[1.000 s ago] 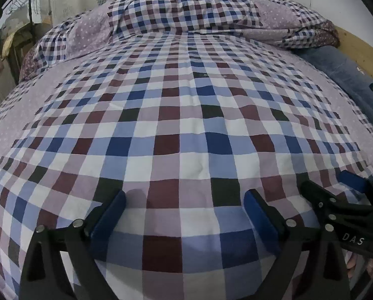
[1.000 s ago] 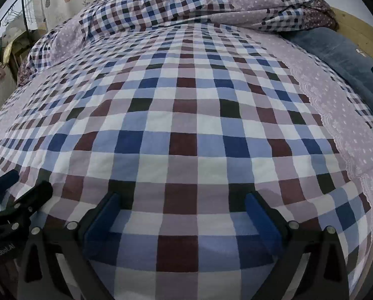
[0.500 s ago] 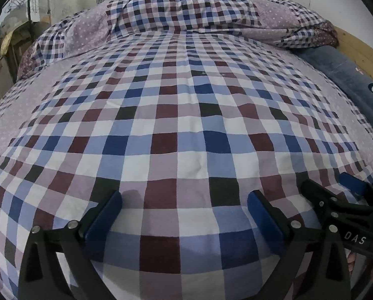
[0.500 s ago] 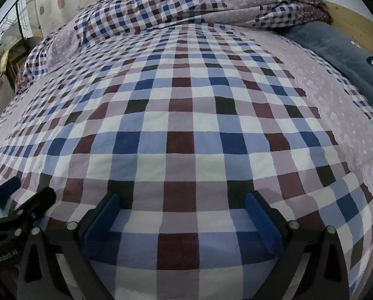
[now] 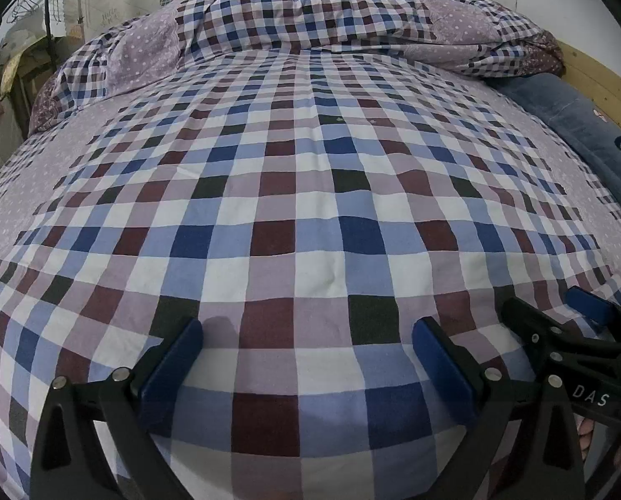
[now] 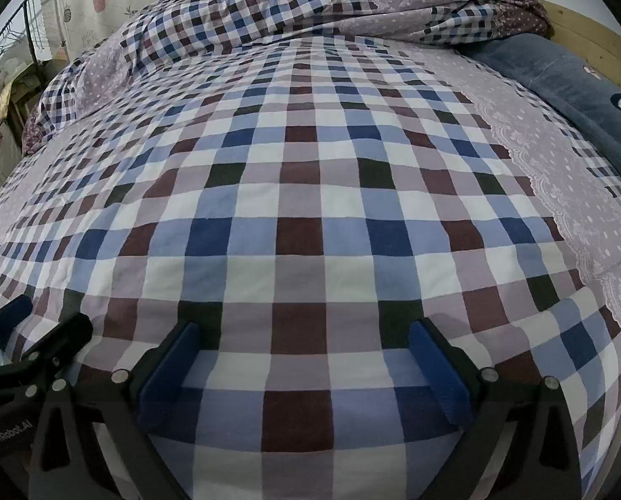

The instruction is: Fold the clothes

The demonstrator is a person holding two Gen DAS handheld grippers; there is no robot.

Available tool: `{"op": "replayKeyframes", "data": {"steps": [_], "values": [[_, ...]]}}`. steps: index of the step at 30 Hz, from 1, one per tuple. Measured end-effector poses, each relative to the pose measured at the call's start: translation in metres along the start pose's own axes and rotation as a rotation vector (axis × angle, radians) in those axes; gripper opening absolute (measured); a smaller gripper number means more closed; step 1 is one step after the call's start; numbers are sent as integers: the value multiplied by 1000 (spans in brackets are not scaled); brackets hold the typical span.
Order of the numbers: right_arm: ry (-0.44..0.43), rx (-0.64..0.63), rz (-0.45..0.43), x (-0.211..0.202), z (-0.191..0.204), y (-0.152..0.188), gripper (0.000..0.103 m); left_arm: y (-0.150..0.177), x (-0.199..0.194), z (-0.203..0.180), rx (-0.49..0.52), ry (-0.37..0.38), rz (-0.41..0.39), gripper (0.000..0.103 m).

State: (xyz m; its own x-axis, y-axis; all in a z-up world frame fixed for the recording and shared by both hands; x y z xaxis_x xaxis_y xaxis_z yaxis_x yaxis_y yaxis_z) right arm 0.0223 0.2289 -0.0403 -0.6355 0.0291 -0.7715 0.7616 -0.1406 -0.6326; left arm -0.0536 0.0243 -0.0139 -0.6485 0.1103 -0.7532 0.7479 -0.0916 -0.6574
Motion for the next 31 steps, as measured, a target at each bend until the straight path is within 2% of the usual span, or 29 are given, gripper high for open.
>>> {"op": "replayKeyframes", "data": {"steps": [31], "values": [[-5, -9, -2, 3, -6, -2, 103, 2, -2, -1, -7, -1, -6, 102]]}}
Point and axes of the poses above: each gripper's, at about its wrist camera, not at the fingertips, and x roughly the way its jaws point, z to its left, y to its underside, the point moved 1 cm from there along x, roughly the way its jaws point, and after that the axes turned 3 degrees about -z, right-handed, at the moved point
